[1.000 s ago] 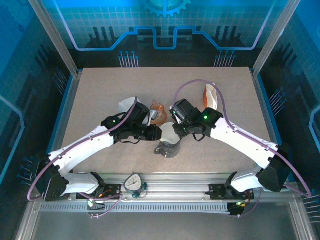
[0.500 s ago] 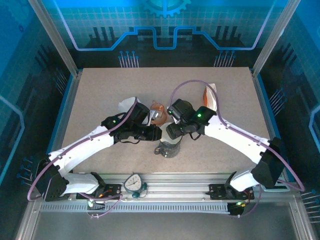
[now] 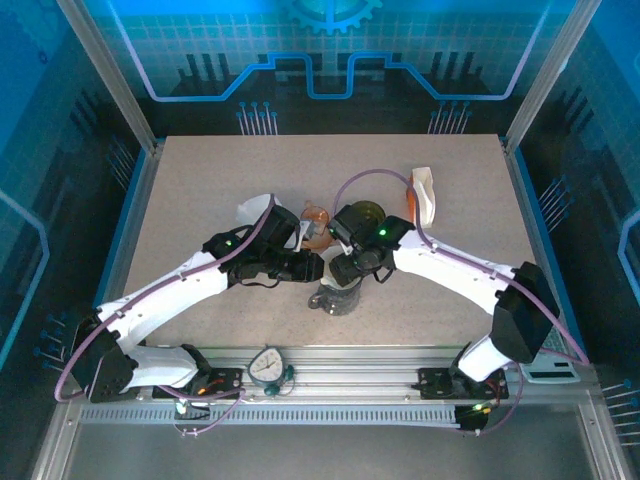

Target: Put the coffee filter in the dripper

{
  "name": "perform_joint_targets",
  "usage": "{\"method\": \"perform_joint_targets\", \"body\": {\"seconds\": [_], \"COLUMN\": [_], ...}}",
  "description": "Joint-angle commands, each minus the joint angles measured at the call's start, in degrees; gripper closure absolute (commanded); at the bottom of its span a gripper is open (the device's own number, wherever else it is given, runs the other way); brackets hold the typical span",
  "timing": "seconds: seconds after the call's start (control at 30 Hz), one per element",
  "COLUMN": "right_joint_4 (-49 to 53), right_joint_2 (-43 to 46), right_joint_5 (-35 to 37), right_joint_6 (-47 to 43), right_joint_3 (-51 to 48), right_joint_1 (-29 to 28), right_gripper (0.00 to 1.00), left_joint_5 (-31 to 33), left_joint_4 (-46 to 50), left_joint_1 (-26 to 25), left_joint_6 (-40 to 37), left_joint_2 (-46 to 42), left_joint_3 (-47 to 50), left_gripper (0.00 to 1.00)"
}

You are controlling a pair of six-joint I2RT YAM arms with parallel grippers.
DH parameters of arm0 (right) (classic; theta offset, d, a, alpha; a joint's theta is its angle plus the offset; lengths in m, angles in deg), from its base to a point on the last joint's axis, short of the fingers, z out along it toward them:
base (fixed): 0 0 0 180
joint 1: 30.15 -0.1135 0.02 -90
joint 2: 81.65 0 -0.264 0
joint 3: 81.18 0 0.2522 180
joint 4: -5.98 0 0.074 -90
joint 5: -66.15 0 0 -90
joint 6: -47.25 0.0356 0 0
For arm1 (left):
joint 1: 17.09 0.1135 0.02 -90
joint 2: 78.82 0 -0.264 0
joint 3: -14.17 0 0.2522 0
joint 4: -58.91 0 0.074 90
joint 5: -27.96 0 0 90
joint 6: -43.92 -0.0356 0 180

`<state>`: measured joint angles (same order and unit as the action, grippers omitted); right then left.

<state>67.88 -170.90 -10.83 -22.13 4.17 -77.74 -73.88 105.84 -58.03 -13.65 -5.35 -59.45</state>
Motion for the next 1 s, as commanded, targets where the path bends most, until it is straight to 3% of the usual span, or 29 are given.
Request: {"method": "perform_joint_targets", "body": {"seconds": [0.0,0.3,0.47,0.97], "right_joint_4": [-1.15,-1.19,-1.2,-0.96], "right_joint_2": [-0.89,-1.8,-1.65,-1.71], "right_joint_5": [-0.62,0.24,0.32,0.79], "right_joint_6": [0.83,1.19,1.42,1.55], "right_joint_3": [-0.97,-1.37,-1.28,-1.04], "right_joint_1": [-0.63,-0.91,-0.9,-0.83], "right_gripper": [0.3,0.3,0.3,0.3], "left_joint_5": [0.1,-1.27,-1.79,-1.79], "left_joint_4": [-0.11,-3.02,-3.63,-2.29], "left_joint_1": [-0.1,0.23,0.26,0.25], "left_joint_6": [-0.65,2.03,2.14,1.5], "left_joint_2": [-0.24,-1.96,-1.59,-0.42], "left_joint_3": [0.62,1.15,0.62,1.49], "left_gripper": [0.71,0.53,0.48,0.91]}}
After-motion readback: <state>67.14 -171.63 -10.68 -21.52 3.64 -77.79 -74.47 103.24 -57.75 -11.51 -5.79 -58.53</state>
